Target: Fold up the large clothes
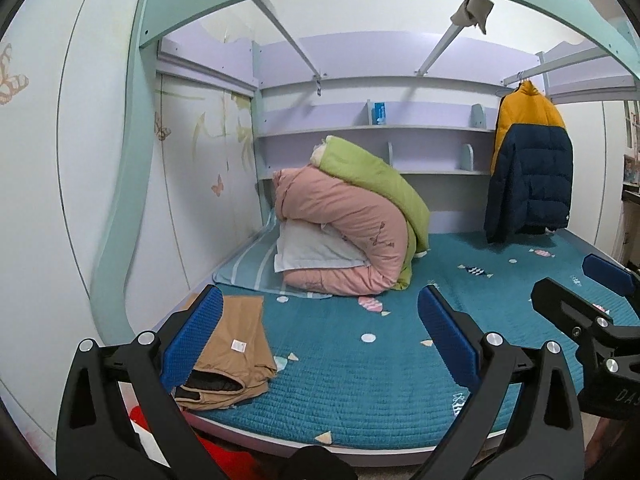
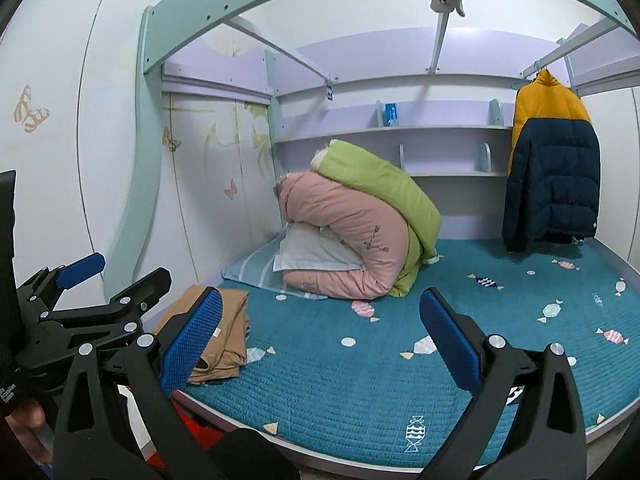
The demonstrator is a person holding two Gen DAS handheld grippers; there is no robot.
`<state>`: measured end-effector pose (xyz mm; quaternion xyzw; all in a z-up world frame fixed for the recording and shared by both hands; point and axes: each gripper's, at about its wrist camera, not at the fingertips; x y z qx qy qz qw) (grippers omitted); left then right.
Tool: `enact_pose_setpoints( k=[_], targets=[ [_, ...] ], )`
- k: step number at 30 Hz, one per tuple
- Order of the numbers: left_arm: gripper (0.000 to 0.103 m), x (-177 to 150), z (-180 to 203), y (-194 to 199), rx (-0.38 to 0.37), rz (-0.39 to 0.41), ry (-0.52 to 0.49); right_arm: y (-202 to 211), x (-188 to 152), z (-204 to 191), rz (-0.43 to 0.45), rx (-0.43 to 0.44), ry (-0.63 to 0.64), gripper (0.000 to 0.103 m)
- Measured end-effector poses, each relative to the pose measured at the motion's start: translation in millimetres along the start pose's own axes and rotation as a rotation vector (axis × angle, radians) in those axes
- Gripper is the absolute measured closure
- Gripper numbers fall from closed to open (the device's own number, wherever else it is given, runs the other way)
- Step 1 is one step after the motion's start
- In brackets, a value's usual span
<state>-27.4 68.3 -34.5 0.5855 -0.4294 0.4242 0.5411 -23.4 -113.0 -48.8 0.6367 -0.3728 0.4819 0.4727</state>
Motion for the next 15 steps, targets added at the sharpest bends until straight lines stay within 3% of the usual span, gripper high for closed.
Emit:
enact_pose_setpoints(
  k=[15],
  targets=[
    [0.005, 2, 7, 19, 0.004, 0.064, 0.005, 11, 2, 0, 0.041, 0.005, 0.017, 0.008]
  ],
)
Point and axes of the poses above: each gripper's, at about its wrist camera, not at the fingertips, and y roughly against the way its jaws point, z to its right, x to its top, and after that the axes turned 1 degree about -x, right-handed
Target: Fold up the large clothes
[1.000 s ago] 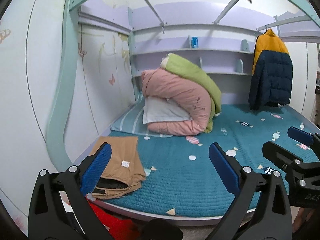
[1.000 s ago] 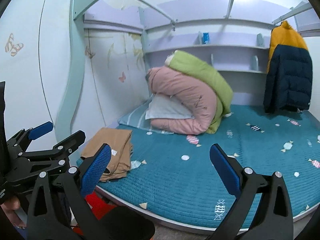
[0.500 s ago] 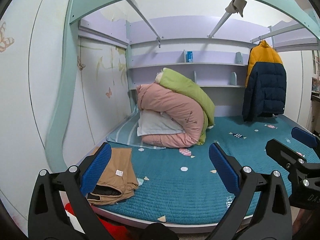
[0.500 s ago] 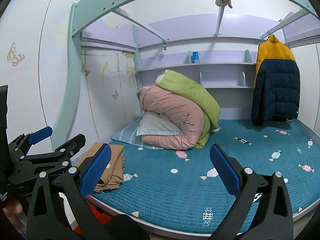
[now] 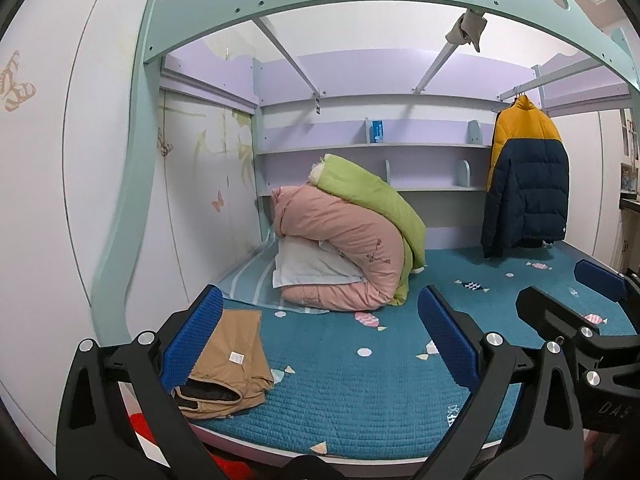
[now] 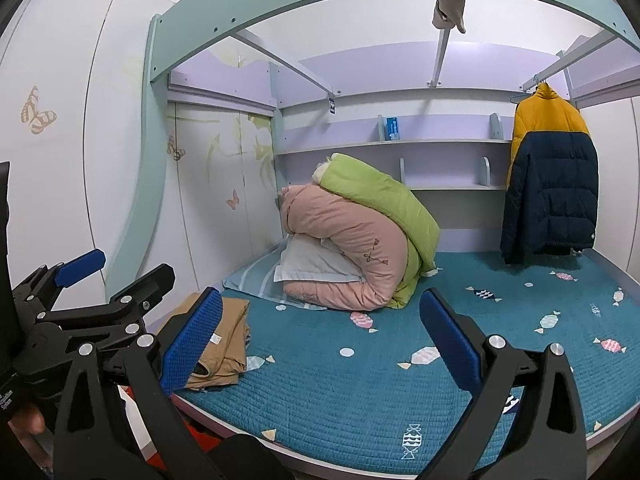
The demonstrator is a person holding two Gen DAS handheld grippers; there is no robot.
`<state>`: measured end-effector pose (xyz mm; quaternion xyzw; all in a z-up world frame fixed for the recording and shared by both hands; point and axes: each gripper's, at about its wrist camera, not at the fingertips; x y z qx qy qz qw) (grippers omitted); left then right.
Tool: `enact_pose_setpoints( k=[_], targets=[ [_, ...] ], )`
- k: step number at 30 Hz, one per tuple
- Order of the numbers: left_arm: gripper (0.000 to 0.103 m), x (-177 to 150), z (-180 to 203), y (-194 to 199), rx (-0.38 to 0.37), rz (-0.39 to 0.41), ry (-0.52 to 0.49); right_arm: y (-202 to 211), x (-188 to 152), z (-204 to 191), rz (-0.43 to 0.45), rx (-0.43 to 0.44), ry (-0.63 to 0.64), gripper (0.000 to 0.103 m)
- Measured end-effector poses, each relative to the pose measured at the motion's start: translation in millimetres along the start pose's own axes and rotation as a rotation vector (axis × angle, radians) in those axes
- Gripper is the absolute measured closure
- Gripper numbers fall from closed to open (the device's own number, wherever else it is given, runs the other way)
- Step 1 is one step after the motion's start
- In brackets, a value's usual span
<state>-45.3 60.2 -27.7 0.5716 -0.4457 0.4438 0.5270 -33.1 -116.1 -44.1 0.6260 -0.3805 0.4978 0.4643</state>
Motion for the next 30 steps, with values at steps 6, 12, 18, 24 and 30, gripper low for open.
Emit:
enact_pose_setpoints(
  k=[6, 12, 18, 24, 30],
  targets=[
    [0.005, 1.5, 0.0, 0.5, 0.003, 0.005, 0.0, 1.3, -0.3, 2.4, 0.006, 0.001, -0.006, 0.008],
    [0.005, 1.7, 0.5, 1.6, 0.003, 0.005, 0.001, 0.7, 0.2, 4.4, 0.006, 0.003, -0.01, 0.008],
    [0.005, 2.2, -0.4, 1.2, 0.004, 0.007, 0.0, -1.0, 2.7, 6.6, 0.001, 0.007, -0.014, 0.008],
    [0.005, 3.9, -0.5, -0.1, 0.008, 0.004, 0.001, -2.4, 3.7, 6.1, -0.001, 0.008, -0.016, 0.008],
    [0.005, 4.2, -2.9, -1.9, 0.011, 0.008, 0.005, -3.2, 3.5, 4.1, -0.005, 0.011, -0.016, 0.008]
  ],
)
Point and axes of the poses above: each gripper's, at about its wrist camera, not at the fingertips, and y roughly against the way its jaws point, z to its right, x to its top, and after that the axes turned 1 degree about -x, right-handed
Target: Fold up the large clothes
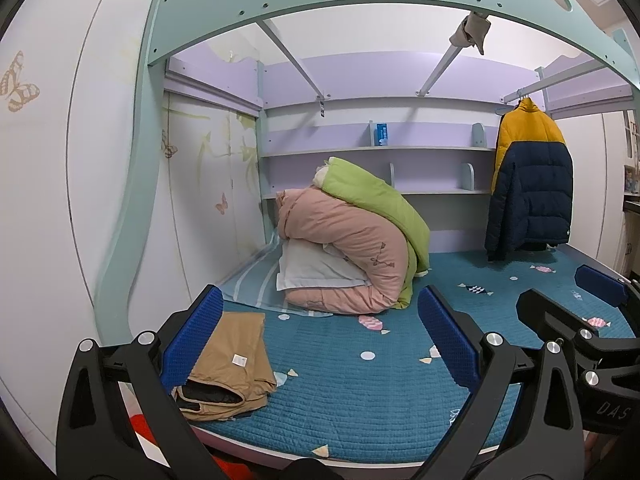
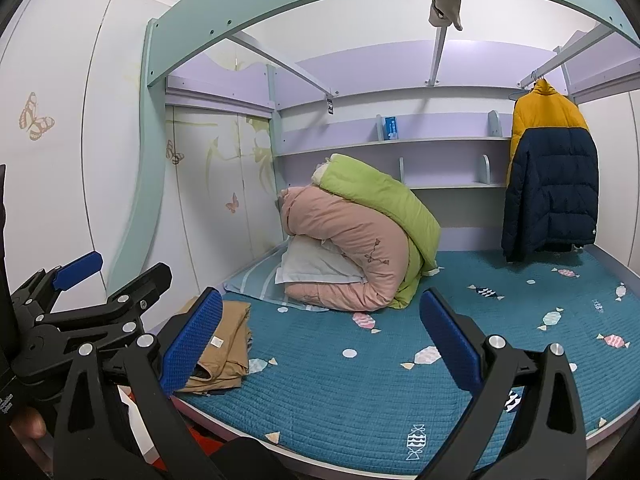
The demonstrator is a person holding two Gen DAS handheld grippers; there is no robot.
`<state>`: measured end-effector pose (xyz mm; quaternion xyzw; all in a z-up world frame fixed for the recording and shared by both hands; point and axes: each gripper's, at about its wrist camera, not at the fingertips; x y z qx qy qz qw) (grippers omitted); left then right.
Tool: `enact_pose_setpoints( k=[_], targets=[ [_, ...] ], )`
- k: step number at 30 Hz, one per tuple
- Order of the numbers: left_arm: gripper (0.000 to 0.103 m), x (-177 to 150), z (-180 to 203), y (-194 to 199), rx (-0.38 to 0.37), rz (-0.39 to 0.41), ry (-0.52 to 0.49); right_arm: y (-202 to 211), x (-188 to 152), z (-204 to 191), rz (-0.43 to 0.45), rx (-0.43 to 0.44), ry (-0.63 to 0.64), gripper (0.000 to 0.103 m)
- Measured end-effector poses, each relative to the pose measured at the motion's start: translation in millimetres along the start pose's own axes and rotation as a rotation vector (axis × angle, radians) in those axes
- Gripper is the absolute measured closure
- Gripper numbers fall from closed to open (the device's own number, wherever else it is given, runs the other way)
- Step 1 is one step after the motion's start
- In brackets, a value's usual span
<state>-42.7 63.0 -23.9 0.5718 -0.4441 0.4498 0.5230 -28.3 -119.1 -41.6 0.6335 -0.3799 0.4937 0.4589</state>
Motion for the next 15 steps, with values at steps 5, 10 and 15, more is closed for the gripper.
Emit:
enact_pose_setpoints(
  k=[5, 10, 15],
  targets=[
    [0.005, -1.6, -1.9, 0.7, 0.009, 0.012, 0.005, -1.3, 0.2, -1.0, 0.001, 0.0, 0.002, 0.008],
    [0.005, -3.4, -1.3, 3.4, 0.01, 0.012, 0.007, -2.7, 0.5, -1.1, 0.001, 0.002, 0.001, 0.008],
    [0.005, -3.6, -2.2, 3.0, 0.013, 0.013, 0.006, -2.5, 0.5, -1.1, 0.002, 0.001, 0.002, 0.008]
  ],
)
Point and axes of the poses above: each gripper's, at about its wrist camera, not at the fingertips, and y roughly against the way its jaws point, z to its right, x to its top, and after that the axes turned 1 degree about -x, right-handed
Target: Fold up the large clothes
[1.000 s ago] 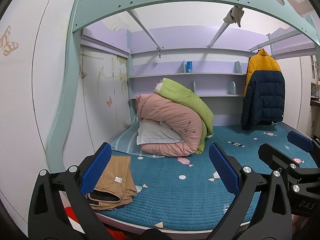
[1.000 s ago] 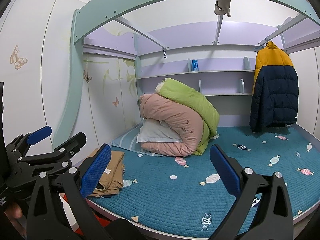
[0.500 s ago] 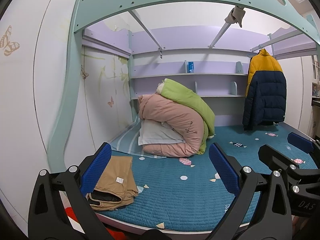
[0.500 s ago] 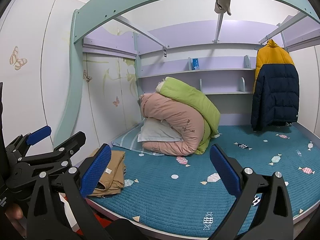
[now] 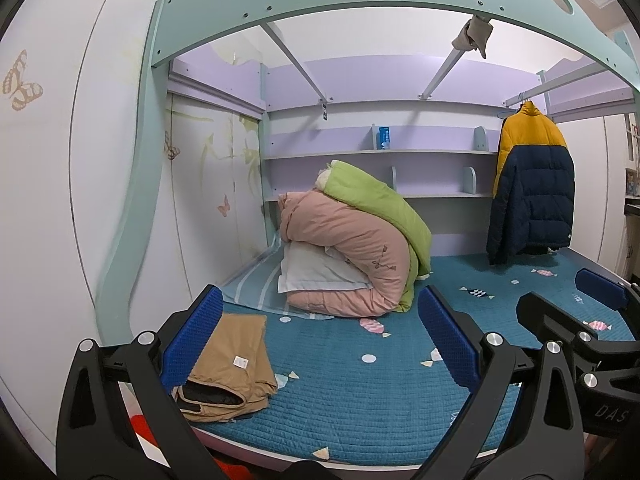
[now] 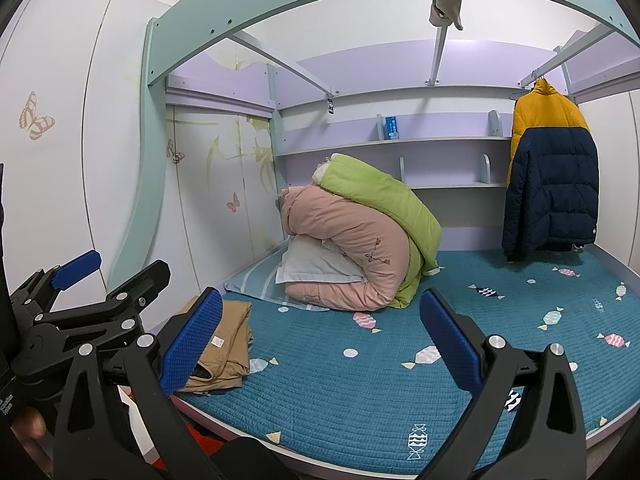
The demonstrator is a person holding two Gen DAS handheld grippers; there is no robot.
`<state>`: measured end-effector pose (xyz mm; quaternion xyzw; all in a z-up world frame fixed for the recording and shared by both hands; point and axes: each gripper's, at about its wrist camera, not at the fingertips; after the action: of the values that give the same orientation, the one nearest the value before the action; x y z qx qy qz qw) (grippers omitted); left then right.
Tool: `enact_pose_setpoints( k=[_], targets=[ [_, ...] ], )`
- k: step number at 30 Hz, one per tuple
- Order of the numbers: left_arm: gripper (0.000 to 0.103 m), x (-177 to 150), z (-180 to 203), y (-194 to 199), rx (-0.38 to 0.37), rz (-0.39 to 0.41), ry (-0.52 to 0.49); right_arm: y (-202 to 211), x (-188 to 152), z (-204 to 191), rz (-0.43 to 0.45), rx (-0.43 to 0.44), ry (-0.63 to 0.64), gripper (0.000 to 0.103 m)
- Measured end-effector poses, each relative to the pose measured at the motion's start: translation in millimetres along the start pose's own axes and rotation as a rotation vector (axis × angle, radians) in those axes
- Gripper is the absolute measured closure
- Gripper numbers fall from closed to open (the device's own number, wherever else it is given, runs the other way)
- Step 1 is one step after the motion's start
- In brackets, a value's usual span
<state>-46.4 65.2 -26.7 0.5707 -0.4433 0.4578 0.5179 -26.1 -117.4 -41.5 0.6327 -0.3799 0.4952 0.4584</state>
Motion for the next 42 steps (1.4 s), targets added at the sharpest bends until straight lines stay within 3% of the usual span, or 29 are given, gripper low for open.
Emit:
enact_pose_setpoints(
  k=[42],
  targets=[
    [0.005, -2, 1, 4, 0.012, -0.003, 0.001, 1, -4, -13, -0.006, -0.004, -0.015, 0.008]
  ],
)
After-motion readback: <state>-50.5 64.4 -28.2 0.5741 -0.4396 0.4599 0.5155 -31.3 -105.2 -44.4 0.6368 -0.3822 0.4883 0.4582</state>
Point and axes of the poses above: each gripper's, at about its wrist camera, not at the fingertips, and y roughly against the way its jaws point, z to its right, x to its top, and after that the axes turned 1 degree about -x, right-handed
